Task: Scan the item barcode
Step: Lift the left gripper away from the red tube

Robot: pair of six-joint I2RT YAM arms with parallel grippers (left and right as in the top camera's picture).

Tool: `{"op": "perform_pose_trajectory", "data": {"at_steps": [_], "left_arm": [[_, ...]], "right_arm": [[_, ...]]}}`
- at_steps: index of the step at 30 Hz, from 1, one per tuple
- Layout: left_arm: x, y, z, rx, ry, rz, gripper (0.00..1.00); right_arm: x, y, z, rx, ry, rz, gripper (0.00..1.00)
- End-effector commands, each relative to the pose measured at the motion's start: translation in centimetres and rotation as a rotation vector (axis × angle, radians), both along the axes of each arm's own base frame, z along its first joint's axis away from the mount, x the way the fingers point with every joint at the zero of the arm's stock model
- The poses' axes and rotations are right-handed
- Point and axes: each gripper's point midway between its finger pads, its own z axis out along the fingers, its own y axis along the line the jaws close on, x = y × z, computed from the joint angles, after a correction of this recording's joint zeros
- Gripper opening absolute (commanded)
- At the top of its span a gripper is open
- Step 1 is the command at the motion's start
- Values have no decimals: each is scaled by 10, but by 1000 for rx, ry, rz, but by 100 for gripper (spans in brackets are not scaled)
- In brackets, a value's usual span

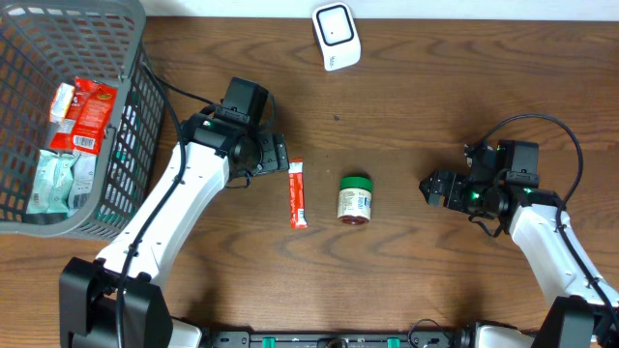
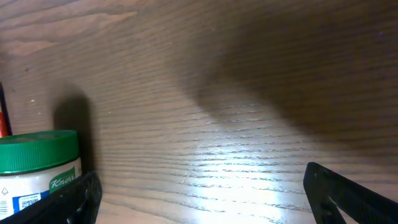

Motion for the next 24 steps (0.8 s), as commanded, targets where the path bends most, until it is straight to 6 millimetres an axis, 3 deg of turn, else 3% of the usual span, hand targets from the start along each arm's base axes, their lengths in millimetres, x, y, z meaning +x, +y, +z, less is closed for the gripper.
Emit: {"op": "perform_pose_trajectory", "data": {"at_steps": [1, 15, 18, 24], "left_arm": [[4, 1, 9, -2, -24, -3, 88], [4, 1, 9, -2, -24, -3, 88], [19, 9, 13, 46, -94, 22, 88], [26, 7, 17, 30, -124, 56, 88]], "right_arm": [[5, -6, 7, -13, -21, -27, 99], [5, -7, 7, -14, -21, -28, 99], [5, -7, 7, -14, -21, -28, 99], [5, -7, 7, -15, -21, -27, 99]]}}
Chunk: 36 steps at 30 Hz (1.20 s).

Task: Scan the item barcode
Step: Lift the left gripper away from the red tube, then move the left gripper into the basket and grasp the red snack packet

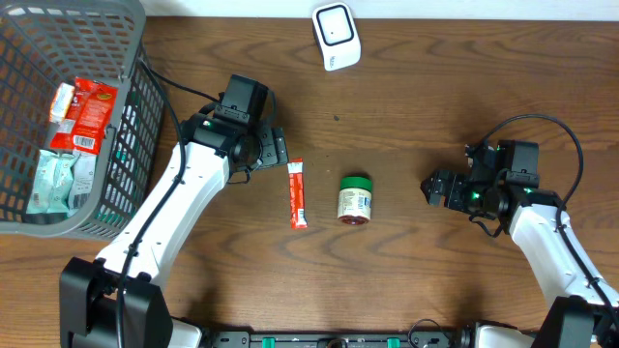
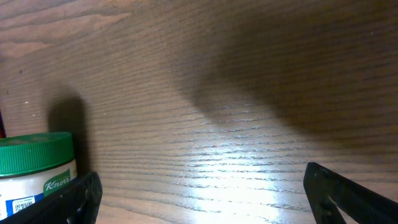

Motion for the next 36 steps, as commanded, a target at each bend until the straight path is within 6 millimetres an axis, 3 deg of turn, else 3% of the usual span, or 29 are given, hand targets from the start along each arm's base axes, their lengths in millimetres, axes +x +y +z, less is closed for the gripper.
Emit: {"op": "perform_pose_trajectory", "data": {"at_steps": [1, 4, 5, 7, 8, 17, 20, 24, 27, 30, 32, 33, 36], "left_arm": [[13, 2, 13, -13, -61, 53, 88], [3, -12, 11, -91, -8, 28, 88], [-1, -14, 10, -101, 11, 21, 76], [-7, -17, 8, -110, 37, 12, 13], [-10, -18, 7, -105, 47, 6, 7], [-29, -47, 5, -70, 56, -161, 7], [-34, -46, 8, -67, 78, -146, 7], [-19, -34, 56, -78, 35, -119, 7], [0, -13, 117, -55, -77, -91, 7], [23, 30, 183, -2, -246, 37, 8], [34, 60, 222, 11, -358, 124, 14], [39, 77, 238, 22, -408, 172, 21], [47, 135, 274, 76, -528, 337, 30]], "right_arm": [[5, -4, 8, -1, -24, -20, 99], [5, -4, 8, 0, -24, -20, 99], [5, -4, 8, 0, -24, -20, 99], [5, -3, 8, 6, -23, -21, 99], [5, -3, 8, 14, -18, -35, 99], [3, 9, 12, 125, 17, -97, 99], [3, 9, 12, 125, 17, -97, 99], [3, 9, 12, 125, 17, -96, 99], [3, 9, 12, 125, 17, -95, 99], [3, 9, 12, 124, 17, -96, 99], [3, 9, 11, 121, 17, -97, 99], [3, 8, 11, 117, 17, -99, 99], [3, 8, 11, 118, 17, -99, 99]]}}
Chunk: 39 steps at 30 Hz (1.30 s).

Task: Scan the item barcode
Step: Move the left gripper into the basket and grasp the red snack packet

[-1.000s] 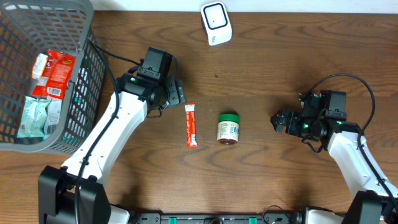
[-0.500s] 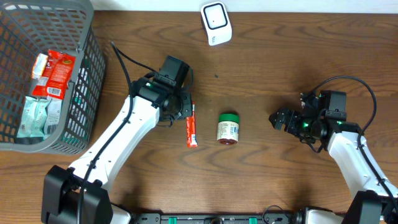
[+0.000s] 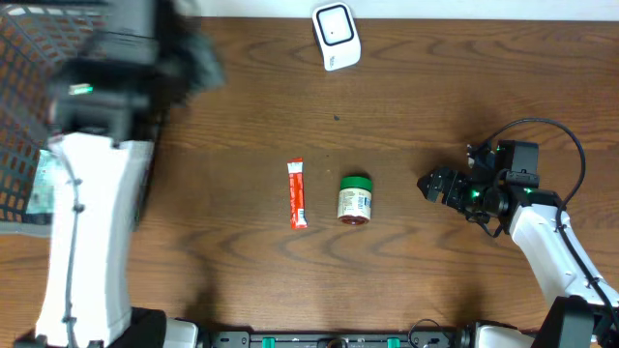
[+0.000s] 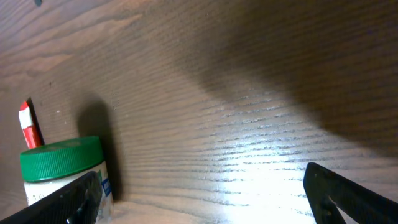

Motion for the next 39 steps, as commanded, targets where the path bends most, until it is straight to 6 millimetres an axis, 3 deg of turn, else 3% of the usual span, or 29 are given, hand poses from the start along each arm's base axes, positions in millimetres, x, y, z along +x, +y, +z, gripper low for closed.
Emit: {"op": "perform_pose_trajectory", "data": {"at_steps": [1, 3, 8, 10, 14, 22, 24, 26, 33, 37, 39], "left_arm": [[6, 84, 43, 83, -139, 245, 33], [8, 120, 49, 88, -170, 335, 45], [9, 190, 41, 104, -166, 500, 62], [14, 220, 27, 121, -135, 552, 65], [28, 253, -12, 162, -35, 561, 65], [84, 282, -98, 329, 123, 360, 66], [97, 287, -135, 330, 183, 334, 67], [104, 290, -162, 326, 225, 319, 75], [112, 293, -248, 371, 395, 165, 78], [109, 292, -281, 376, 465, 104, 80], [108, 292, -287, 380, 479, 88, 80]], "right_arm": [[5, -2, 8, 6, -21, -17, 99], [5, -2, 8, 6, -21, -17, 99], [5, -2, 8, 6, -21, -17, 99], [5, -2, 8, 6, -21, -17, 99], [5, -2, 8, 6, -21, -17, 99], [5, -2, 8, 6, -22, -17, 99], [5, -2, 8, 6, -21, -17, 99], [5, -2, 8, 6, -21, -17, 99], [5, -2, 8, 6, -21, -17, 99], [5, -2, 8, 6, -21, -17, 99], [5, -2, 8, 6, -21, -17, 99]]}}
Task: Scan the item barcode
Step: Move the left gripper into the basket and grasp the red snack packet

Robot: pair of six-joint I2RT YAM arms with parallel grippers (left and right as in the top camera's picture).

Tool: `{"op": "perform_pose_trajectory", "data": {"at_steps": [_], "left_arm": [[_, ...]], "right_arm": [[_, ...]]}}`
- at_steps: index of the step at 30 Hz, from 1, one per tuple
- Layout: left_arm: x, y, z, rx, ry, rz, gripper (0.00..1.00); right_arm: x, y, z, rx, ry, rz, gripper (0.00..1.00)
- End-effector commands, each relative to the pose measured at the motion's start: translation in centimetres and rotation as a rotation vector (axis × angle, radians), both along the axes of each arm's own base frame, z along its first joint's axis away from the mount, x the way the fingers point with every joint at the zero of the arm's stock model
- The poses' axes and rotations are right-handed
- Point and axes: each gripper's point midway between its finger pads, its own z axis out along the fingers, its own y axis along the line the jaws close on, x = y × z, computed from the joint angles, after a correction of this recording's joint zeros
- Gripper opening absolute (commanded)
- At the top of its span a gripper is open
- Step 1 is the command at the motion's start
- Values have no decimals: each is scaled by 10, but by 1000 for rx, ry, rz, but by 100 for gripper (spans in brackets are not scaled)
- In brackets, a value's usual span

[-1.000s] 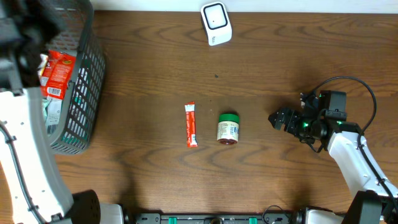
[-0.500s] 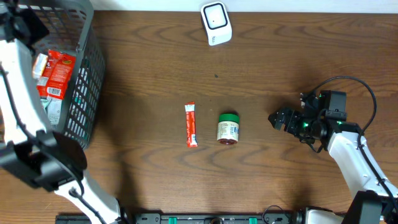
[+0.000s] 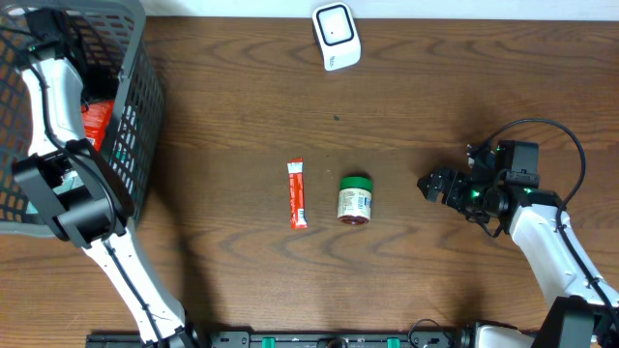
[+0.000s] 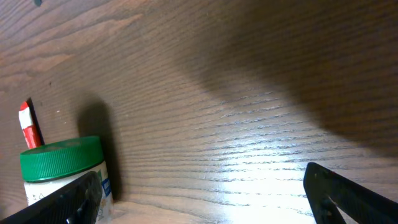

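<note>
A red stick packet [image 3: 298, 193] and a green-lidded jar [image 3: 355, 200] lie side by side at the table's middle. The white scanner [image 3: 336, 36] sits at the far edge. My left arm reaches into the grey basket [image 3: 135, 116] at the upper left. Its gripper [image 3: 95, 79] shows only as a dark shape over the basket's contents, and its jaws are not clear. My right gripper [image 3: 428, 184] stands open right of the jar, low over the wood. In the right wrist view the gripper [image 4: 202, 199] holds nothing, and the jar [image 4: 62, 165] is beside its left finger [image 4: 78, 196].
Inside the basket, a red packet [image 3: 97, 121] shows beside the left arm; the arm covers the rest. The right arm's cable [image 3: 566, 145] loops at the right side. The red packet's tip [image 4: 28, 124] shows behind the jar in the right wrist view.
My left arm was a blur swinging over the basket's edge; now it is steady and reaches down inside the basket. The right gripper, jar and stick packet have not moved.
At first my left gripper sat just left of the red stick packet, and stayed there at the following moment. Then the left arm was over the basket, and now it is inside it. My right gripper stayed open near the jar, shifting its view slightly.
</note>
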Motion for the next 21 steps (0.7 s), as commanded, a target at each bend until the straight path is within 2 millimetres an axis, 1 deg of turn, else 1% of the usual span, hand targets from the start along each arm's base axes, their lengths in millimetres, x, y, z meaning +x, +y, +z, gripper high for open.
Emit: {"op": "perform_pose_trajectory", "data": {"at_steps": [1, 4, 9, 12, 13, 14, 16, 19, 21], "left_arm": [[-1, 0, -8, 19, 41, -66, 80], [-6, -1, -18, 8, 65, -66, 80], [-15, -5, -42, -16, 118, -67, 80], [-23, -9, -55, -31, 152, -67, 75], [-25, -9, -57, -34, 157, -65, 72], [-27, -9, -58, -37, 164, -64, 64], [-28, -8, -58, -39, 167, -62, 58], [-29, -7, -58, -40, 165, -54, 58], [-27, -7, -55, -37, 157, -54, 60]], "right_arm": [[5, -2, 8, 6, -21, -18, 99], [5, -2, 8, 6, -21, -18, 99], [5, -2, 8, 6, -21, -18, 99], [5, -2, 8, 6, -21, -18, 99], [5, -2, 8, 6, -21, -18, 99], [5, -2, 8, 6, -21, -18, 99], [5, -2, 8, 6, -21, -18, 99], [5, -2, 8, 6, -21, -18, 99], [5, -2, 8, 6, -21, -18, 99]]}}
